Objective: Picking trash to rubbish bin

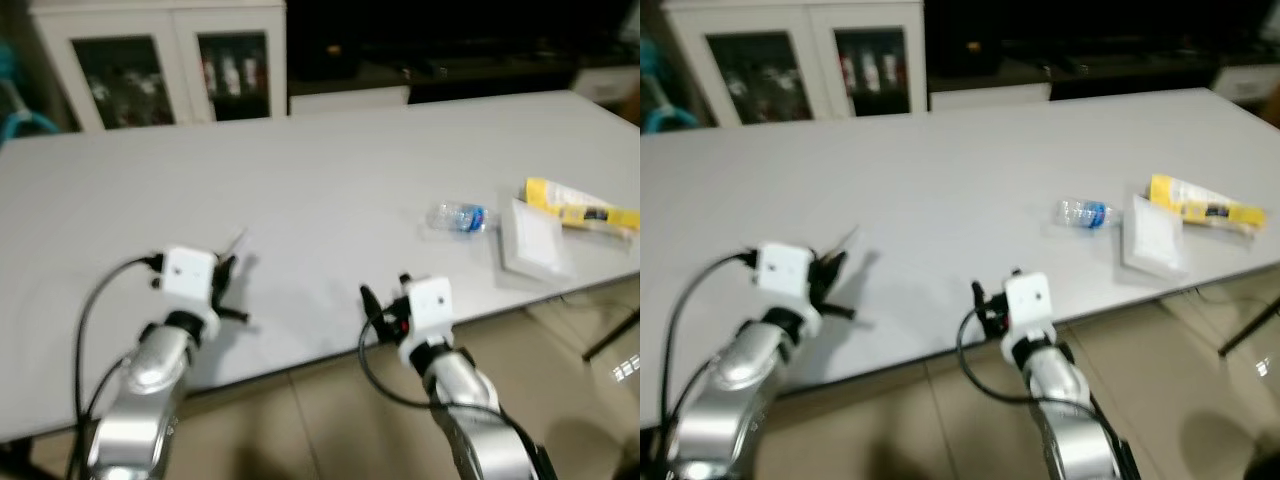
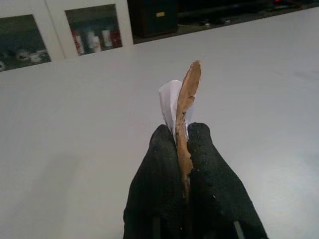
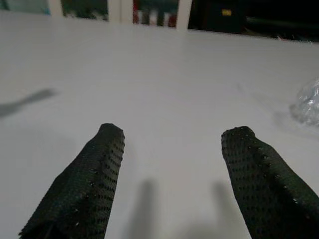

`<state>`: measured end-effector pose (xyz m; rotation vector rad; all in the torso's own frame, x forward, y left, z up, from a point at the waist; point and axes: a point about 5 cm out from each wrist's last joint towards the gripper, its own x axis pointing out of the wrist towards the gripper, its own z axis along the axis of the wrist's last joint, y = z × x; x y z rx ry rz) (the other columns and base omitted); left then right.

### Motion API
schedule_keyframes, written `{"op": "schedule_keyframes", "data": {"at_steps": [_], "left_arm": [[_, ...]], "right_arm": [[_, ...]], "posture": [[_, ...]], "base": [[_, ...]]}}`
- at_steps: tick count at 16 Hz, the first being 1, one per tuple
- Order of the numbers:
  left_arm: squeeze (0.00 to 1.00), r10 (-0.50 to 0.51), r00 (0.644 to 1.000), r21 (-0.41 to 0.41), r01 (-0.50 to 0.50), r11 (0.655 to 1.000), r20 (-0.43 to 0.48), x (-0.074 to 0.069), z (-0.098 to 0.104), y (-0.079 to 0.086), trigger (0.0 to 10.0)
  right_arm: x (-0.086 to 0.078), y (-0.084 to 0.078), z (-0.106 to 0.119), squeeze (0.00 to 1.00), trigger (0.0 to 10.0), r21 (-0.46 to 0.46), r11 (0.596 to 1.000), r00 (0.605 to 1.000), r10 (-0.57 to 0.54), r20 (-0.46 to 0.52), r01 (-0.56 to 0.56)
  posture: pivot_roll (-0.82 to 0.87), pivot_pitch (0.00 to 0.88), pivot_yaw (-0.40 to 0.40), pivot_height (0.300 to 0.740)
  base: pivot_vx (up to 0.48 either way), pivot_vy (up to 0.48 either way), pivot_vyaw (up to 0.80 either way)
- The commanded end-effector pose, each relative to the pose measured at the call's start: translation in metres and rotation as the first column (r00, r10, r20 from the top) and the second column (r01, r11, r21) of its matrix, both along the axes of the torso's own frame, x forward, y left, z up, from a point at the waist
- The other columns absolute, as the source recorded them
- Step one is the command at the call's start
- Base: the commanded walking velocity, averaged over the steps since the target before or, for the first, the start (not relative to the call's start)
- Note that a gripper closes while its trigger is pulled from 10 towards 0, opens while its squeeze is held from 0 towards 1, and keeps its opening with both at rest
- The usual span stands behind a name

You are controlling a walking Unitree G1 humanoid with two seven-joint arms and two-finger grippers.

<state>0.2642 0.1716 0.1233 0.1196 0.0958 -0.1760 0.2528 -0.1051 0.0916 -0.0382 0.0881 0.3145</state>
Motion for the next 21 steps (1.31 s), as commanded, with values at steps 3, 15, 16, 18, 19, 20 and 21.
{"op": "schedule_keyframes", "data": {"at_steps": [3, 15, 16, 18, 19, 20, 21], "left_arm": [[0.00, -0.034, 0.998, -0.049, 0.031, 0.998, -0.056, 0.001, -0.005, -0.011, 10.0], [0.00, -0.043, 0.999, -0.044, 0.043, 0.998, 0.003, -0.007, -0.003, -0.024, 10.0], [0.00, -0.038, 0.999, -0.038, 0.038, 0.999, 0.004, -0.007, -0.003, -0.022, 10.0], [0.00, -0.014, 1.000, -0.044, 0.014, 0.999, 0.007, -0.008, -0.003, -0.017, 10.0], [0.00, -0.005, 1.000, -0.044, 0.005, 0.999, 0.006, -0.009, -0.003, -0.015, 10.0], [0.00, -0.004, 1.000, -0.043, 0.004, 0.999, 0.008, -0.009, -0.003, -0.015, 10.0], [0.00, -0.006, 1.000, -0.035, 0.006, 0.999, 0.011, -0.008, -0.002, -0.014, 10.0]], "right_arm": [[-0.003, -0.011, -0.005, 0.00, 10.0, -0.020, 0.999, 0.999, -0.028, -0.016, 0.028], [-0.003, -0.009, -0.008, 0.00, 10.0, 0.045, 0.998, 0.998, -0.033, -0.057, 0.036], [-0.002, -0.010, -0.007, 0.00, 10.0, 0.035, 0.999, 0.998, -0.030, -0.054, 0.031], [0.000, -0.012, -0.009, 0.00, 10.0, 0.013, 0.999, 0.998, -0.033, -0.054, 0.034], [0.000, -0.013, -0.008, 0.00, 10.0, 0.019, 0.999, 0.998, -0.038, -0.056, 0.039], [0.001, -0.013, -0.008, 0.00, 10.0, 0.020, 0.999, 0.998, -0.034, -0.056, 0.035], [0.002, -0.012, -0.008, 0.00, 10.0, 0.018, 1.000, 0.998, -0.022, -0.055, 0.023]], "posture": [[0.02, 0.000, -0.006, 0.740], [0.03, 0.000, -0.041, 0.740], [0.03, 0.000, -0.045, 0.740], [0.04, 0.000, -0.051, 0.740], [0.04, 0.000, -0.054, 0.740], [0.05, 0.000, -0.054, 0.740], [0.05, 0.000, -0.057, 0.740]], "base": [[0.000, 0.320, 0.00], [0.047, 0.063, -0.10], [0.315, 0.000, 0.00], [0.343, 0.000, 0.00], [0.371, 0.000, 0.00], [0.371, 0.000, 0.00], [0.375, 0.000, 0.00]]}}
